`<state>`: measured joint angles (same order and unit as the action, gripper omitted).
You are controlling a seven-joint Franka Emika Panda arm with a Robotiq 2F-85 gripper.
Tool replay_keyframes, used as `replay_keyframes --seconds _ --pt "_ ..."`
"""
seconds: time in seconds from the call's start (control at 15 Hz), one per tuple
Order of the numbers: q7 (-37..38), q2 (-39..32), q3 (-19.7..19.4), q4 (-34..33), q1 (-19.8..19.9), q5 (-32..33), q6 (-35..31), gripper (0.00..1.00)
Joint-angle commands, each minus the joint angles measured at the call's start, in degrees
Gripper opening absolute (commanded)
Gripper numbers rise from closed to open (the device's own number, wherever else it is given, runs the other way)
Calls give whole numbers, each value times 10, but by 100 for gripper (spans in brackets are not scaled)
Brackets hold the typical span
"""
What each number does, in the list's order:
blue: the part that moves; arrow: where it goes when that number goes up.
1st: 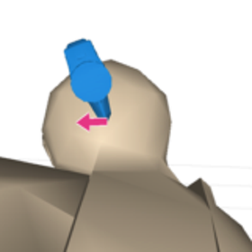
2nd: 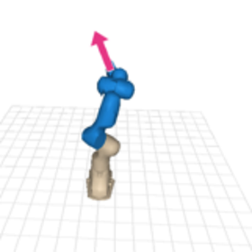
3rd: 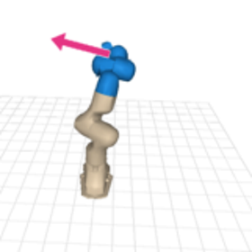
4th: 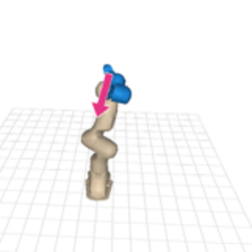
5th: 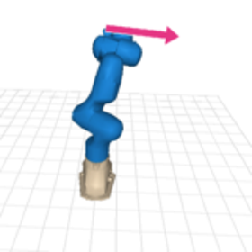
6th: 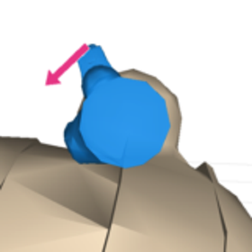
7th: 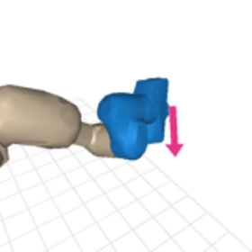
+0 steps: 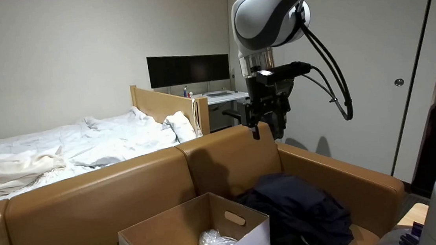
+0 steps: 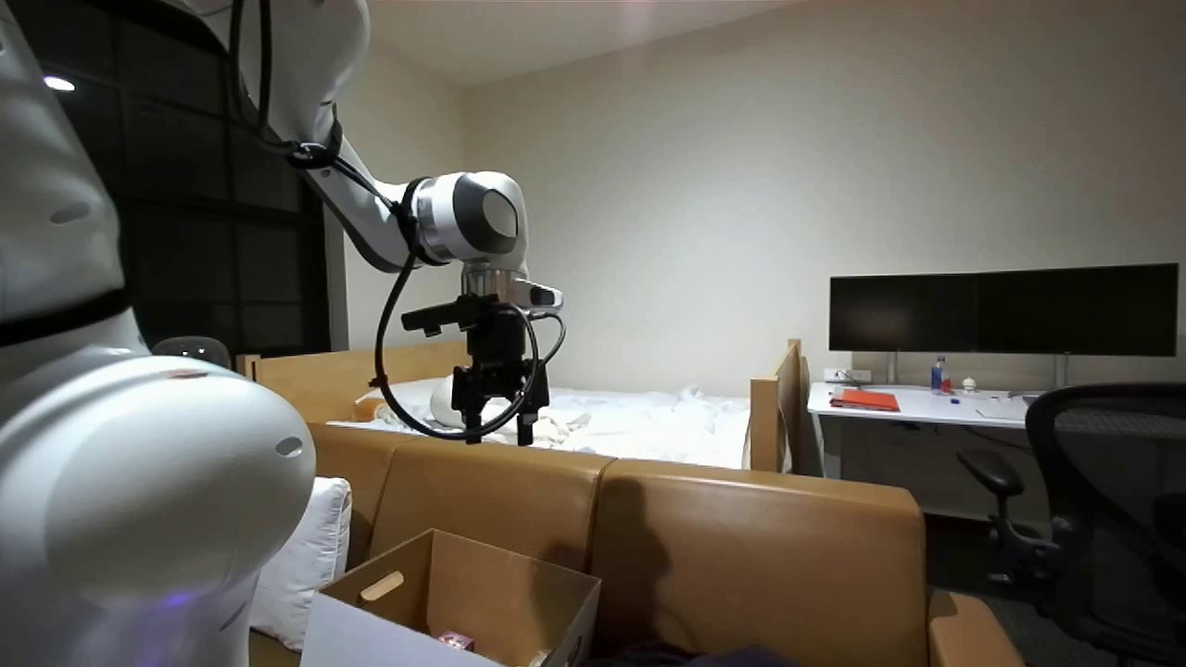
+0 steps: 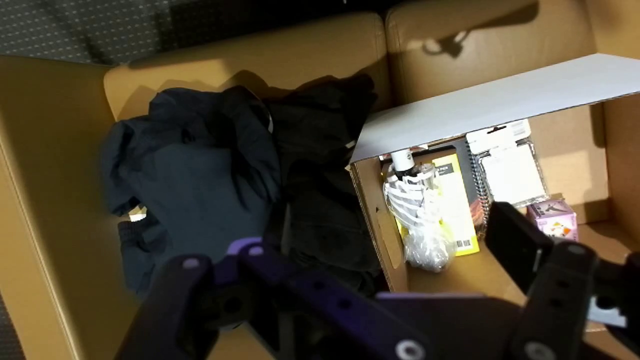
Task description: Pick up the black cloth from the sofa and put it in the box
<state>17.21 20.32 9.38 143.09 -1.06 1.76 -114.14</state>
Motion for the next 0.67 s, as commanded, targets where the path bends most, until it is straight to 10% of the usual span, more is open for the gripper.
replay_keyframes --seconds 0.0,0.6 --pt "2 0 -6 -1 -6 2 1 100" --pt "60 -70 -41 -47 39 47 6 100"
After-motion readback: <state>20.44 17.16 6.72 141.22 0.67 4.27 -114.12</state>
